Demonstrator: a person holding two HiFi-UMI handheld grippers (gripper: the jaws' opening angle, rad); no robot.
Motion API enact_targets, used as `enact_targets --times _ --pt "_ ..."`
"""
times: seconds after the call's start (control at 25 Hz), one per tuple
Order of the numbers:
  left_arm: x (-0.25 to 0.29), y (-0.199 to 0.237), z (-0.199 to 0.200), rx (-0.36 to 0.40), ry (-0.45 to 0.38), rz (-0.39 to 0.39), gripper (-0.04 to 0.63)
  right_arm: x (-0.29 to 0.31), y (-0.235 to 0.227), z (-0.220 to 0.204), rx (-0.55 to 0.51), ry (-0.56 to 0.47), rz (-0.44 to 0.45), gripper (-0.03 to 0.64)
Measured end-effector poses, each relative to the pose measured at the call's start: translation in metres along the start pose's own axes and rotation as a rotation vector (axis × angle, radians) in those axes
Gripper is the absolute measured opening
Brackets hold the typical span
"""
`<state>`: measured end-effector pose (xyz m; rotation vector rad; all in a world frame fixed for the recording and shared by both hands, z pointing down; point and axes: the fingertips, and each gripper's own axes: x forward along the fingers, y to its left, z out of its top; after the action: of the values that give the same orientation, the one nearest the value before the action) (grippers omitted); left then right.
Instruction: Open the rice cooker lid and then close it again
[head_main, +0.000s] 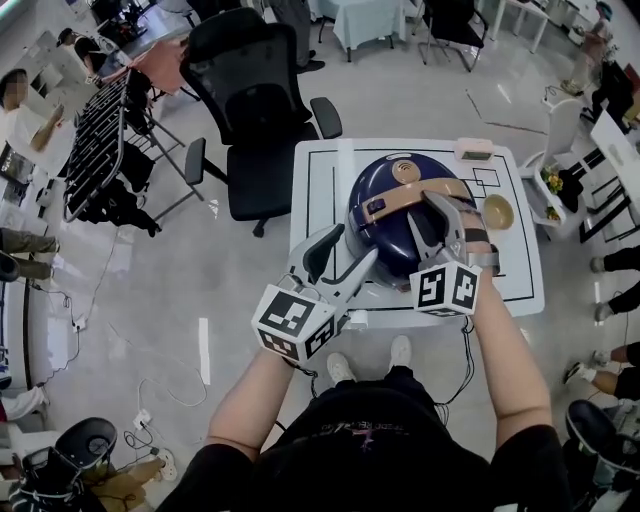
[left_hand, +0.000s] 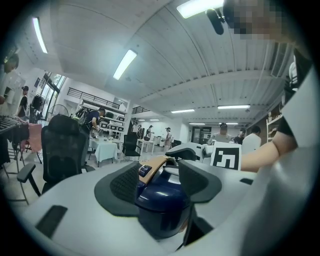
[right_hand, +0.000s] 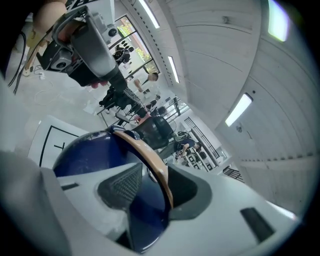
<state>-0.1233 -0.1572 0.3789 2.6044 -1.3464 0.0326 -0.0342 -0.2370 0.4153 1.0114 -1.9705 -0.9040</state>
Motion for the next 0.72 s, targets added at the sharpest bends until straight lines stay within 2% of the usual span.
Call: enact_targets --times 0.16,0.2,0.28,0.52,0.72 --pt "-0.005 -0.009 -0.001 0.006 -0.003 -0.035 0.252 -0.028 -0.006 0.003 0.176 -0.027 -0.031 0.140" --pt "-0.006 -0.012 -0.001 0.009 -0.004 -0.047 0.251 -0.037 -0.009 0.004 0.244 -0.040 -0.041 0.109" --pt "-0.009 -0.020 -0.002 0.019 -0.004 -0.072 0.250 -0.056 -0.014 0.008 0.386 -0.074 -0.064 0.003" --pt "-0.009 -0.043 0.002 0.041 0.001 -0.131 0.245 -0.107 -0.033 0.015 0.718 -0.162 -0.095 0.002" --pt "-0.009 -0.067 0.011 0.064 -0.014 -0.147 0.243 -0.138 -0.047 0.017 0.800 -0.213 -0.102 0.002"
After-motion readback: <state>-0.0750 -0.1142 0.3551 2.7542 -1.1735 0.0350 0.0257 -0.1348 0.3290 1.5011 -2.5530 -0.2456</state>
